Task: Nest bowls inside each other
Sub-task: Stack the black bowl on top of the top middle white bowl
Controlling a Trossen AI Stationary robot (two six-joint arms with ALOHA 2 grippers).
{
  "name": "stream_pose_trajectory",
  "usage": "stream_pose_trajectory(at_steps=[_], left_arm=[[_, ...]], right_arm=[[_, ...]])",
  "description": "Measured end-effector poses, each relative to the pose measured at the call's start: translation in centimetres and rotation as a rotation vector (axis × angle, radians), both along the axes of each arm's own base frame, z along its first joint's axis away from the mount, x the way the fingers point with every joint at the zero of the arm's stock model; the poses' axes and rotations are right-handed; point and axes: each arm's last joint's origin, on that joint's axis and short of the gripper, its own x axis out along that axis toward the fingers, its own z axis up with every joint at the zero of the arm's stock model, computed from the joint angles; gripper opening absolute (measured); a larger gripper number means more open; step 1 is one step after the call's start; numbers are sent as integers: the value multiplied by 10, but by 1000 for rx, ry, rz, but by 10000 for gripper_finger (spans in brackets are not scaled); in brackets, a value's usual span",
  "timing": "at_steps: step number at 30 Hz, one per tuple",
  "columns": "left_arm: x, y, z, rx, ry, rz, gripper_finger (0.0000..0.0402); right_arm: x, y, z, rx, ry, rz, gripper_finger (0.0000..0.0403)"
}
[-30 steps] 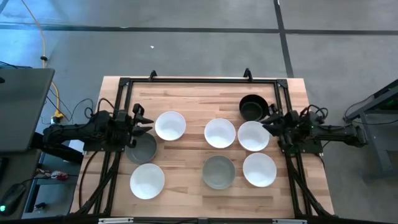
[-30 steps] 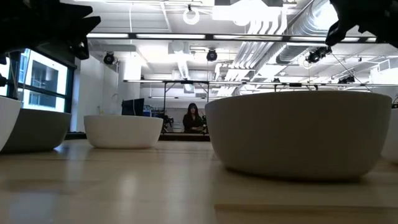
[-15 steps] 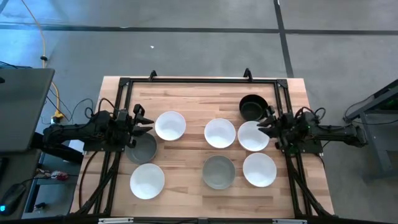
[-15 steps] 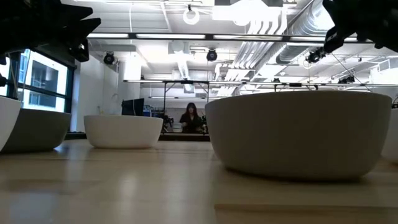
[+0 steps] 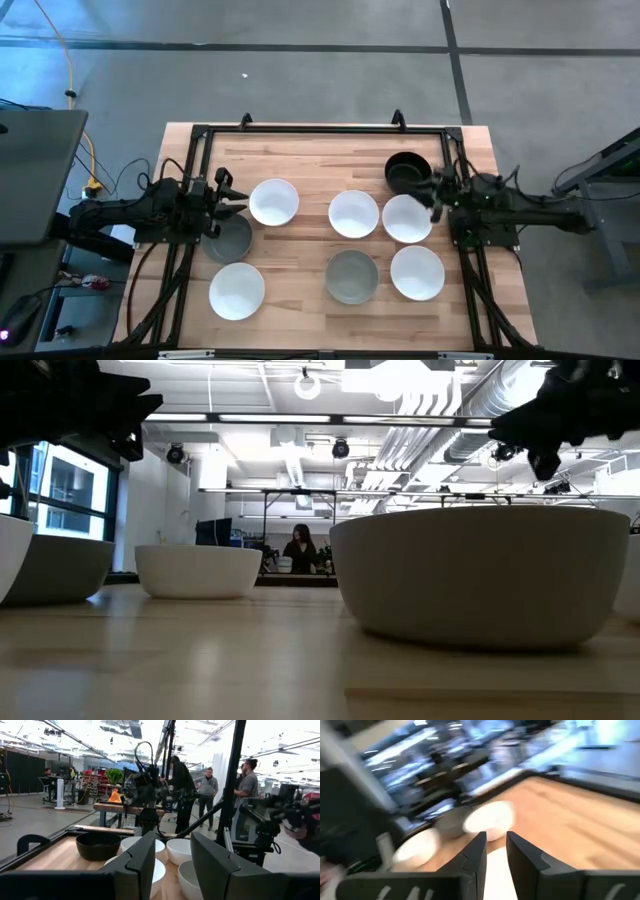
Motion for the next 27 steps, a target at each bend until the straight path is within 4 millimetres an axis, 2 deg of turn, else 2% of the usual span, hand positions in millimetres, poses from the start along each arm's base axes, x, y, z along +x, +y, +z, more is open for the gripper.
stream_pose_trajectory(at_steps=[3, 9, 14, 21, 27], left_arm=[[0, 0, 0, -1, 0, 0, 113], [0, 0, 0, -3, 0, -1, 113], [0, 0, 0, 13, 1, 3, 113], [0, 0, 0, 33, 3, 6, 113], [0, 0, 0, 33, 3, 6, 113]], right_arm=[[-3, -4, 30, -17, 14, -148, 64], [-18, -11, 84, -45, 176, -473, 64], [-22, -12, 116, 7, 352, -545, 64], [-10, -14, 144, 102, 644, -522, 64], [7, -30, 143, 178, 967, -588, 64]])
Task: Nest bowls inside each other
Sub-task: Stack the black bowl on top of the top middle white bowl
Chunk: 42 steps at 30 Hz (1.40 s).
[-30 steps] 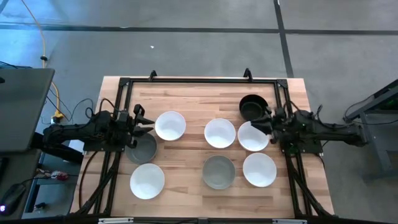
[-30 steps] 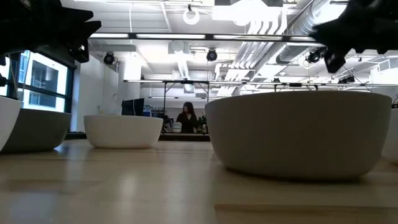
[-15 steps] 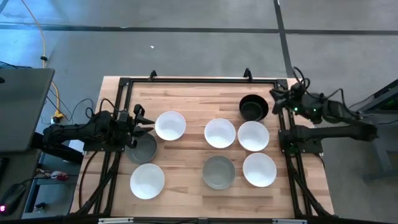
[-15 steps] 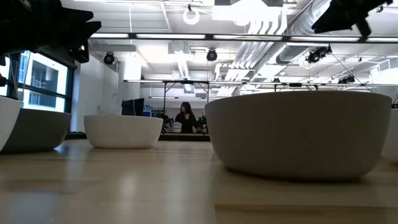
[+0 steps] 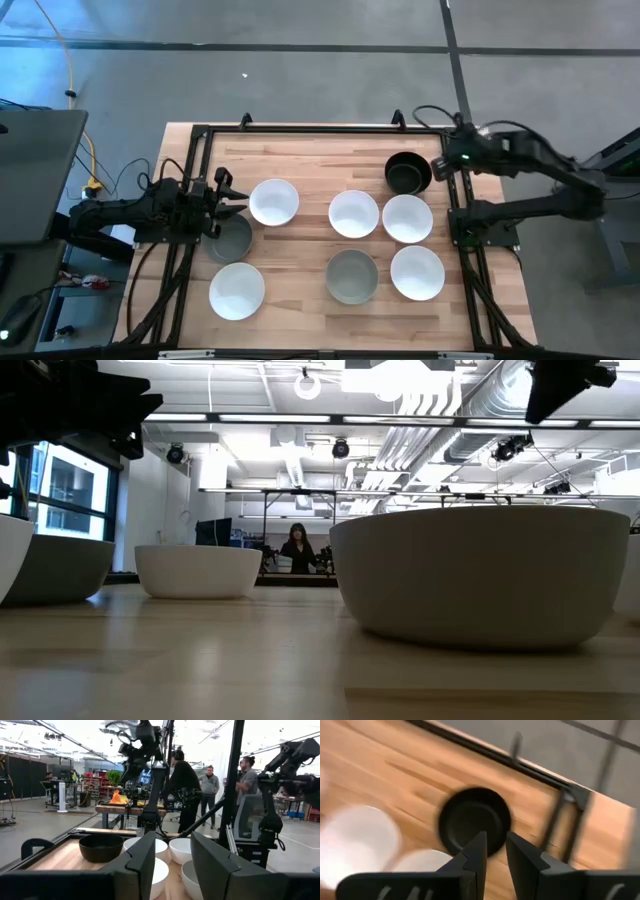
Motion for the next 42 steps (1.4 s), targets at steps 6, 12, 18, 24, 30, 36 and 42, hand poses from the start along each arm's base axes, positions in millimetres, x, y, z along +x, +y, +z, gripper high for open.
stream_pose_trajectory(at_steps=[6, 12, 18, 24, 30, 36, 42], left_arm=[[0, 0, 0, 0, 0, 0, 113], [0, 0, 0, -26, -1, -5, 113], [0, 0, 0, -26, -2, -5, 113], [0, 0, 0, -27, 1, -5, 113], [0, 0, -1, -28, 6, -5, 113], [1, 0, -3, -33, 28, -4, 113], [1, 0, -4, -36, 41, -4, 113]], right_arm=[[19, -33, -17, 47, 201, -37, 64], [26, -78, -40, 183, 298, -68, 64], [25, -120, -57, 320, 235, -33, 64], [22, -150, -73, 367, 234, -18, 64], [27, -168, -95, 491, 255, 52, 64], [35, -183, -117, 544, 302, 83, 64], [41, -193, -134, 576, 332, 112, 64]])
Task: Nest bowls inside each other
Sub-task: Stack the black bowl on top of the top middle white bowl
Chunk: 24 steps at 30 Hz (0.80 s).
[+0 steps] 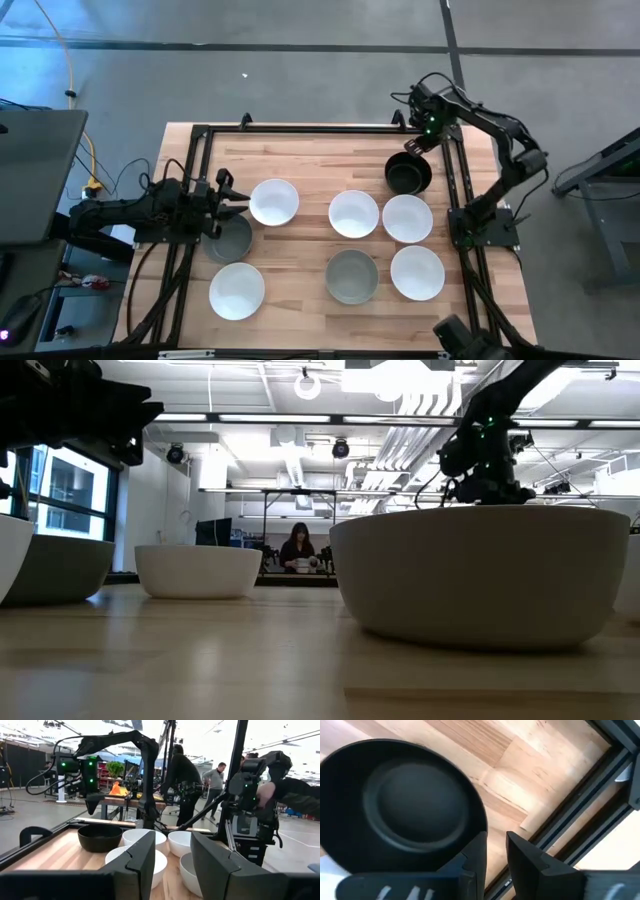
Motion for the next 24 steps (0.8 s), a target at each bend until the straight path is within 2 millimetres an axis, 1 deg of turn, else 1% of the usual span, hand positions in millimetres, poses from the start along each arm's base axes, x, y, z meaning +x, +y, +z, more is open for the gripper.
stream_pose_trajectory(at_steps=[6, 13, 18, 24], left_arm=[[0, 0, 0, 0, 0, 3, 113], [0, 0, 0, 0, 0, 3, 113], [0, 0, 0, 0, 0, 3, 113], [0, 0, 0, -1, 0, 2, 113]], right_arm=[[3, -5, -7, 7, 2, 34, 64], [7, -8, -9, 17, -77, 44, 64], [8, -9, -9, -1, -98, 42, 64], [6, -6, -24, 13, -91, 73, 64]])
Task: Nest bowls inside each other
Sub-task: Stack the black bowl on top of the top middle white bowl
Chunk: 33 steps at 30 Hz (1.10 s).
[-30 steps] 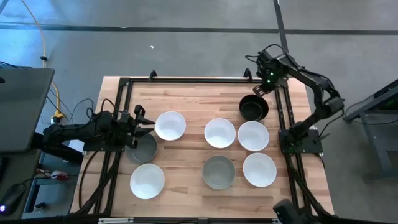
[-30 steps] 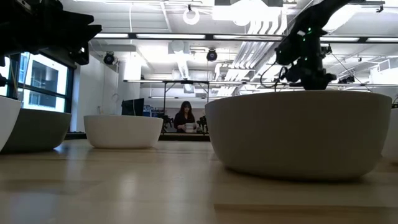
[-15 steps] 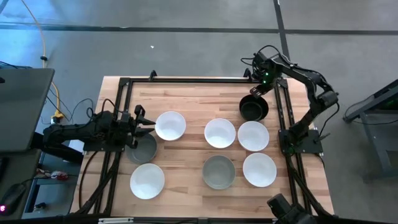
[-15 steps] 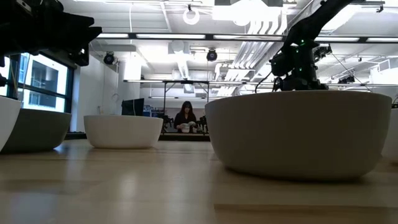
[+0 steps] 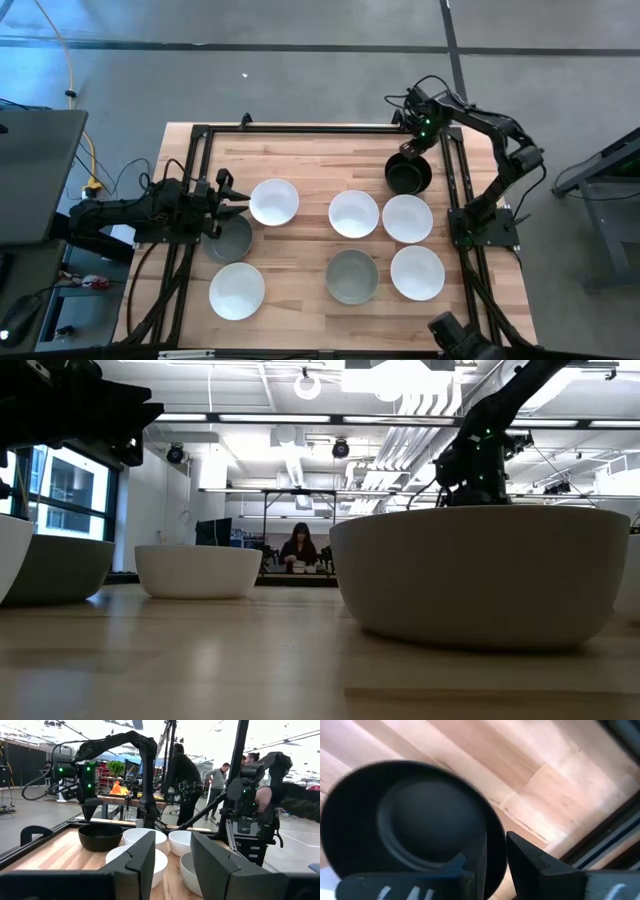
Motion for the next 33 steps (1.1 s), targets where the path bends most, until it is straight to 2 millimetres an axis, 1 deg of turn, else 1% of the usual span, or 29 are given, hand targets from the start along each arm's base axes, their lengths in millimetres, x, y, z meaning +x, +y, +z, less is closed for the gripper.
stream_pose_trajectory(at_steps=[7, 12, 22, 30, 33], left_arm=[[0, 0, 0, 0, 0, 0, 113], [0, 0, 0, 0, 0, 0, 113], [0, 0, 0, 0, 0, 0, 113], [0, 0, 0, 0, 0, 0, 113], [0, 0, 0, 0, 0, 0, 113]], right_arm=[[-3, 3, -10, 0, 39, 34, 64], [-8, 0, -10, -36, 88, -12, 66], [-7, -2, -10, -1, -1, -32, 93], [-7, -2, -10, -2, -1, -34, 97], [-6, -3, -16, 25, 15, -34, 97]])
